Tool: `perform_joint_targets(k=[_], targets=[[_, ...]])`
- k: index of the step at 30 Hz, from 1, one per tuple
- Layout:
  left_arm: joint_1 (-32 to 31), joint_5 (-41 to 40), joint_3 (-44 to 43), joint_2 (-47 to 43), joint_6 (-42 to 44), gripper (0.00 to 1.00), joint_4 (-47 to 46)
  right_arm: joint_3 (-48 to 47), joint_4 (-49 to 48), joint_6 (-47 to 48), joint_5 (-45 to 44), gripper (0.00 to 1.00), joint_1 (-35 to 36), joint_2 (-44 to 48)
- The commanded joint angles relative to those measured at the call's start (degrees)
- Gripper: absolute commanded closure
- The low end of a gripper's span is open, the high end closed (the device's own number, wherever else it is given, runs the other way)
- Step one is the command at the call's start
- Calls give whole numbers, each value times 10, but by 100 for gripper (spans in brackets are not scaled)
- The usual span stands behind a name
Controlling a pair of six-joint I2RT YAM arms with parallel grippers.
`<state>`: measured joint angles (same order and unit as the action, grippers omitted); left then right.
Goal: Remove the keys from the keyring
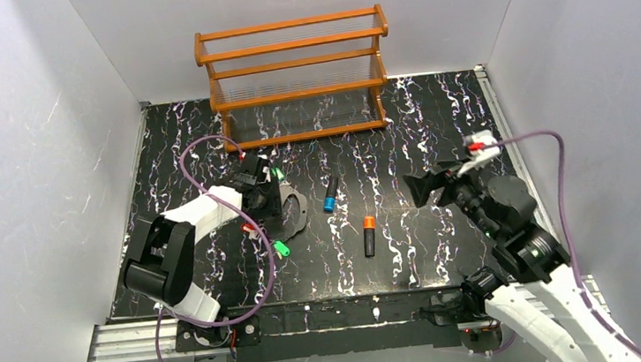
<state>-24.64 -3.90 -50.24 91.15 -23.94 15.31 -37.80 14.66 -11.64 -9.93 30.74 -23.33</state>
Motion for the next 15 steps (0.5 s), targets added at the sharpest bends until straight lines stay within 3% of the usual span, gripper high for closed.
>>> perform_joint_targets(k=[1,6,15], targets=[[1,104,36,-17,-38,75,-8,-40,4,-74,140,1,-3,-102],[7,162,71,-31,-79,76,-73,2,-88,-157,229,3,-2,-195],[8,208,104,-41,-109,77,-139,76,-322,-326,271,7,26,-382]])
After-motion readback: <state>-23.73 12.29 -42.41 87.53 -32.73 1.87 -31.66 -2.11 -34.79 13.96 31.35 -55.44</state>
